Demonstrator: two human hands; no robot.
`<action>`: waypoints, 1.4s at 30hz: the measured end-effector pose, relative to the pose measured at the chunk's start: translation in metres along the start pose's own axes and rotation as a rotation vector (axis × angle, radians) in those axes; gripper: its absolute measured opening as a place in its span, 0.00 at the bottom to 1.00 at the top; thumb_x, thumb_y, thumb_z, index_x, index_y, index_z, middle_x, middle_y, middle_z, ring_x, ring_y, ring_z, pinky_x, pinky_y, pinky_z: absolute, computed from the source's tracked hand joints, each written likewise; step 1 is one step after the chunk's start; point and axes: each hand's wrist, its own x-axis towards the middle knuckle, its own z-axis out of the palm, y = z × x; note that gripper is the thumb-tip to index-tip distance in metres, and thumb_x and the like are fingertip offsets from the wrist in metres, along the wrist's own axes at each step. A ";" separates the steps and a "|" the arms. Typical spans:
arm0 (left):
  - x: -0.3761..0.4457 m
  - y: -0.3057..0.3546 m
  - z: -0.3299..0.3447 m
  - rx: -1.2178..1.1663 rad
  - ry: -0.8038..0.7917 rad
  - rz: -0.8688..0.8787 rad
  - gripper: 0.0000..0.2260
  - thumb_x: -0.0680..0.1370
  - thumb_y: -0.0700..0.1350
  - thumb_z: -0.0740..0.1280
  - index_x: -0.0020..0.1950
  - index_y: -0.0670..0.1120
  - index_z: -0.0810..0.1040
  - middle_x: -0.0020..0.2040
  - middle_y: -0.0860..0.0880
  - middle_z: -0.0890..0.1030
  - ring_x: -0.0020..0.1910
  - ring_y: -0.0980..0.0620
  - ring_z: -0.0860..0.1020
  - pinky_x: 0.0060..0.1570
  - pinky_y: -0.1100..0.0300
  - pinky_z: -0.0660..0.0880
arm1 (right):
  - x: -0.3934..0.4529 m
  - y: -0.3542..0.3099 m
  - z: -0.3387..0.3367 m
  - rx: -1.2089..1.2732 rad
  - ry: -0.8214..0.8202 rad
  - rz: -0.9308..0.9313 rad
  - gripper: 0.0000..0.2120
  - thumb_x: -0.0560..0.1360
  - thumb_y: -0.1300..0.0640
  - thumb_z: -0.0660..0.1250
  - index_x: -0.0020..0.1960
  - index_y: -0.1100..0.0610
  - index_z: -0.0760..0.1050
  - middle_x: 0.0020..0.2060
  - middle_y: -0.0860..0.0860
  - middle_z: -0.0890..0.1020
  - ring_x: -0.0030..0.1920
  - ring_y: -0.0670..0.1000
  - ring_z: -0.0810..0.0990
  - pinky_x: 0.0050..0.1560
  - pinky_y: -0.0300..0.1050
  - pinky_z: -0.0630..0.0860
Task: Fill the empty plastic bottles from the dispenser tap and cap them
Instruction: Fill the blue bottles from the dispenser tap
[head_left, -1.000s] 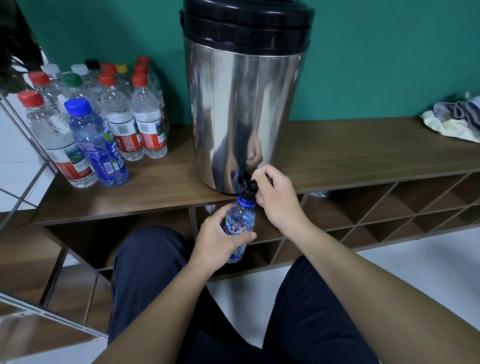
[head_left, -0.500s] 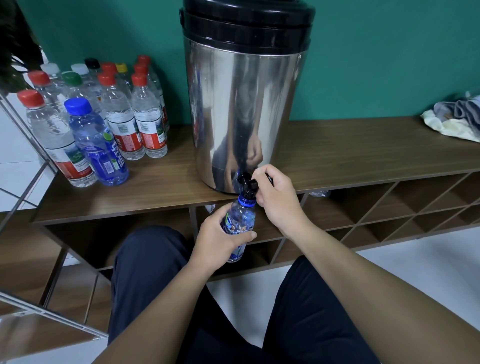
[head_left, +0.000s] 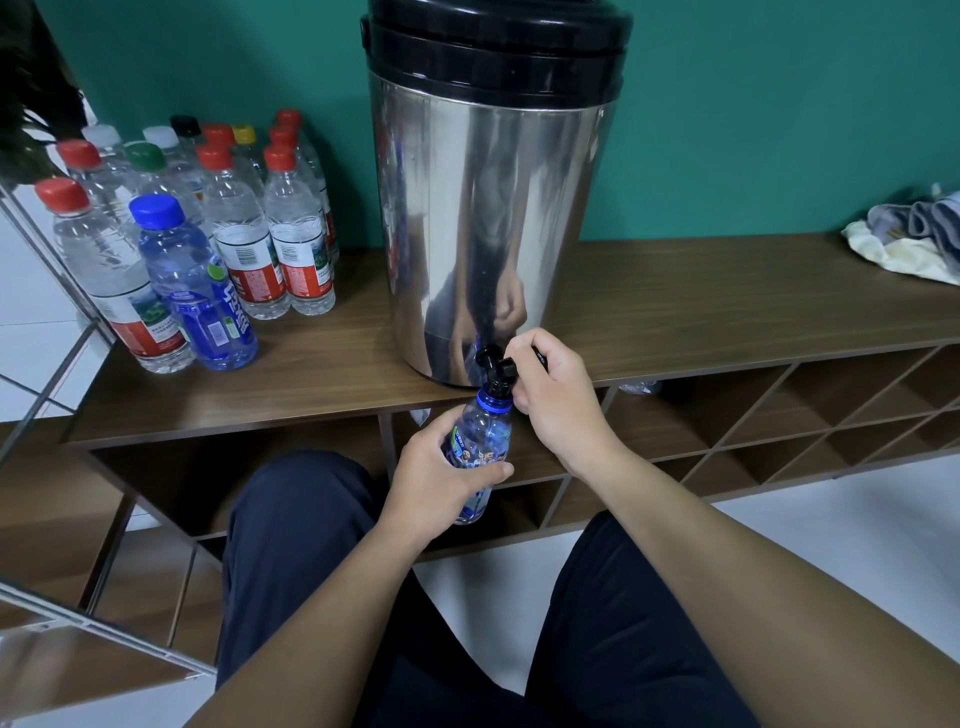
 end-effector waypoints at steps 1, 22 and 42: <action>0.000 0.000 0.000 0.000 0.001 0.000 0.33 0.70 0.39 0.87 0.72 0.56 0.81 0.58 0.57 0.90 0.57 0.57 0.88 0.59 0.61 0.83 | 0.000 0.000 0.000 -0.003 -0.001 0.002 0.12 0.89 0.55 0.63 0.48 0.57 0.76 0.28 0.44 0.69 0.30 0.49 0.65 0.33 0.41 0.66; 0.005 -0.009 -0.001 0.001 -0.002 0.000 0.33 0.70 0.40 0.88 0.71 0.56 0.83 0.58 0.54 0.90 0.58 0.53 0.88 0.67 0.44 0.83 | -0.001 -0.002 -0.001 -0.012 -0.007 0.001 0.12 0.89 0.55 0.62 0.49 0.56 0.76 0.28 0.44 0.70 0.31 0.48 0.66 0.34 0.42 0.66; 0.006 -0.012 -0.001 -0.006 -0.002 0.000 0.34 0.69 0.40 0.88 0.73 0.55 0.82 0.59 0.53 0.90 0.59 0.51 0.88 0.68 0.42 0.83 | -0.001 -0.001 0.000 -0.005 0.001 0.002 0.12 0.89 0.55 0.63 0.48 0.55 0.76 0.28 0.43 0.70 0.31 0.48 0.66 0.34 0.43 0.66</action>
